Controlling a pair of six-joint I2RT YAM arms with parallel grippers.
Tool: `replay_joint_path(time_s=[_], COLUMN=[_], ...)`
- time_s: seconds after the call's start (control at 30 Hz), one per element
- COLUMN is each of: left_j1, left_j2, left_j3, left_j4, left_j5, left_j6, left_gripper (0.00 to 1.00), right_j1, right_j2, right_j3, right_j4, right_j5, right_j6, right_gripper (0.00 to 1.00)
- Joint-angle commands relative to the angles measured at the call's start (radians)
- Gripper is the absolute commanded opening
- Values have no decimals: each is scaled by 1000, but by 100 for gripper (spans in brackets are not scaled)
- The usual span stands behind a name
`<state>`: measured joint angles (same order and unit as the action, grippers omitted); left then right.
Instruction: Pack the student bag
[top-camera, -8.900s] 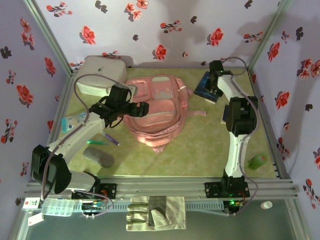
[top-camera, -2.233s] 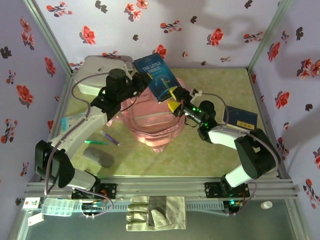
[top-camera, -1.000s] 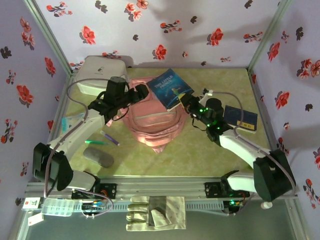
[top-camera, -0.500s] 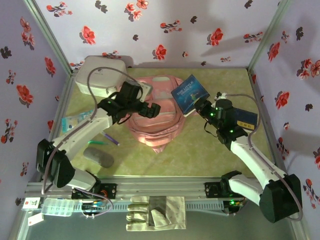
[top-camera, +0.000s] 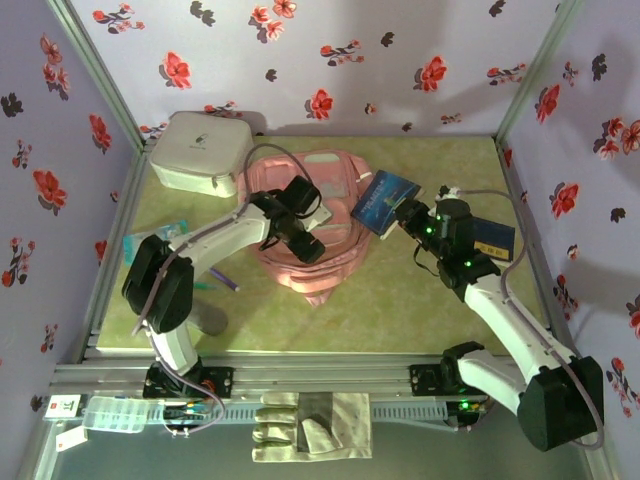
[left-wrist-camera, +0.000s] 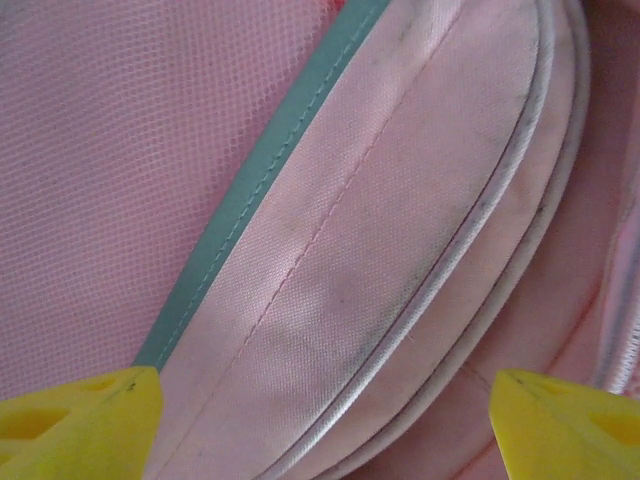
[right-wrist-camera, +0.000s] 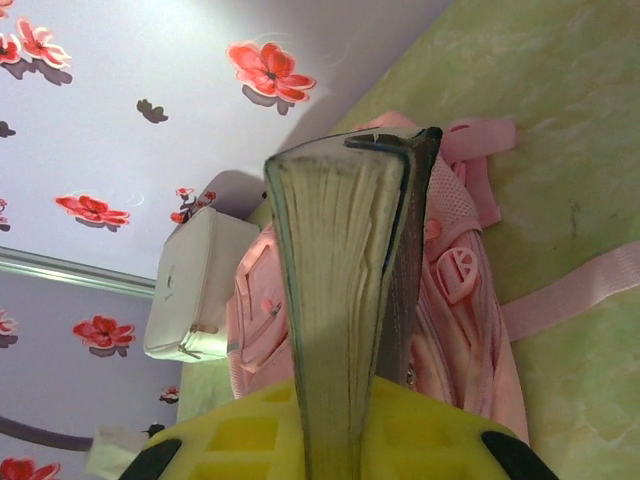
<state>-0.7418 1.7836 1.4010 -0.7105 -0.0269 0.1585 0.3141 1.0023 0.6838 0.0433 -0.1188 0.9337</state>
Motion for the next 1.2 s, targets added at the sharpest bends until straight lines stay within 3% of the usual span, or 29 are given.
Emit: replay_joint_path(time_s=[0.0,0.13,0.37,0.63,0.8,0.97,1.17], left_j1=[-10,-11,-12,-13,-12,-12,-14], left_j2=[28,46,70,73,74,74,75], left_j3=[50,58,70,70,70,74,76], left_j4=[-52,-36,-30,-26,-33,-44,-63], left_j5=[-26,-37,-62,-76,-78,-89,-90], left_j6=[68,77,70,67,66,74,112], left_gripper=[85,85,85,85,85,85,82], right_j1=[-12,-18,-28,-33,-34,-34,-34], right_j2=[-12,22,52,103,111,90,12], right_j3=[19,39,106,174,185,195,169], right_j4=[41,1,-146,-324,-378,-408,-292], right_j5=[-16,-86,-174,-136,-116,-76,-42], right_j6=[-7,10,10,6,16,-5,-45], right_gripper=[15,17,34,34,29,17,4])
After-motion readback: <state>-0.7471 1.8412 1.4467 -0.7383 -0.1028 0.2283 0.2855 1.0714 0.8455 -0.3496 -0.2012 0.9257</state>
